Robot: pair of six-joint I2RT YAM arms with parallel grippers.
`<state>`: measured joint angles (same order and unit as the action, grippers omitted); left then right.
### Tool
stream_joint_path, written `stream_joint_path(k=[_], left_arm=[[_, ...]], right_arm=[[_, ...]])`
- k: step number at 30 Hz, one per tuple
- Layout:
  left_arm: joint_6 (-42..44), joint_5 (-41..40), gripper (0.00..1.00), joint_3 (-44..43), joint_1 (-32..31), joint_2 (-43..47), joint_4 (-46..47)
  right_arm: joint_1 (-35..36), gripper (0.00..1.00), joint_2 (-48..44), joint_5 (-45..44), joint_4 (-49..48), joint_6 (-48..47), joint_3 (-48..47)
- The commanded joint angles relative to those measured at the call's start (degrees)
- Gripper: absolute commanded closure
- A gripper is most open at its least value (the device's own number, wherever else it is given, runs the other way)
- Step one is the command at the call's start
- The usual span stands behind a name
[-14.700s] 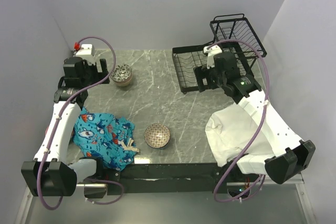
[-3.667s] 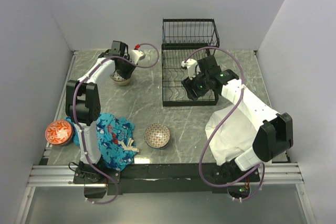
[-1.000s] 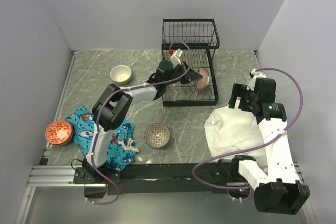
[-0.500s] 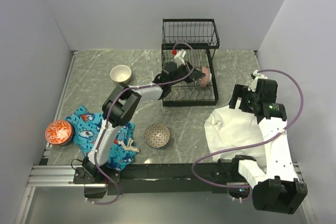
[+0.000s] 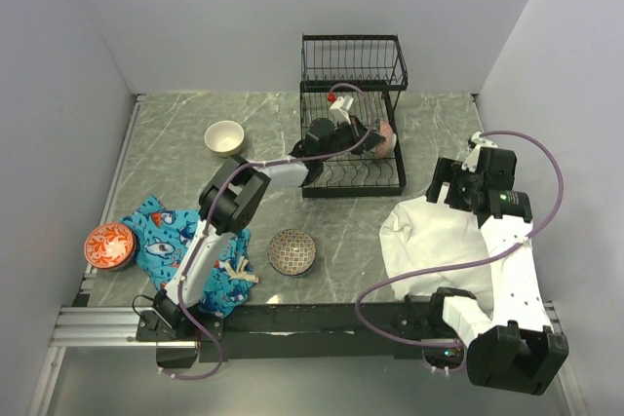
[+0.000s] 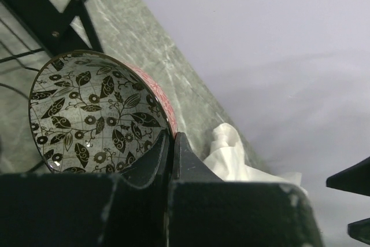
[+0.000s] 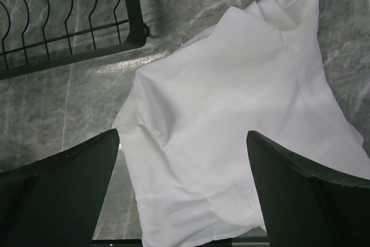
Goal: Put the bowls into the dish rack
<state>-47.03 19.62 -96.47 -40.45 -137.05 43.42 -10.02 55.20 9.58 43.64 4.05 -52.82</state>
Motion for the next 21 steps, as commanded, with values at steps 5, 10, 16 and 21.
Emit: stream_joint_path(k=[5, 10, 16, 21], left_arm=[[2.0, 1.5, 0.99, -5.0, 2.4, -1.4, 6.8], [1.3, 2.8, 0.99, -6.6, 3.0, -3.8, 7.1], [-0.2, 4.5, 0.99, -8.1, 3.4, -6.0, 8.0], [-0.4, 3.9, 0.98, -7.9, 4.0, -6.7, 8.3]], right_arm=[[-1.1, 0.01, 1.1, 0.5, -2.1, 0.5, 0.1], [-1.6, 0.01, 1.8, 0.4, -2.2, 0.4, 0.3], [-1.8, 0.01, 3.2, 0.4, -2.4, 0.2, -0.3], [-1.7, 0.02, 4.2, 0.8, -2.9, 0.3, -0.4]])
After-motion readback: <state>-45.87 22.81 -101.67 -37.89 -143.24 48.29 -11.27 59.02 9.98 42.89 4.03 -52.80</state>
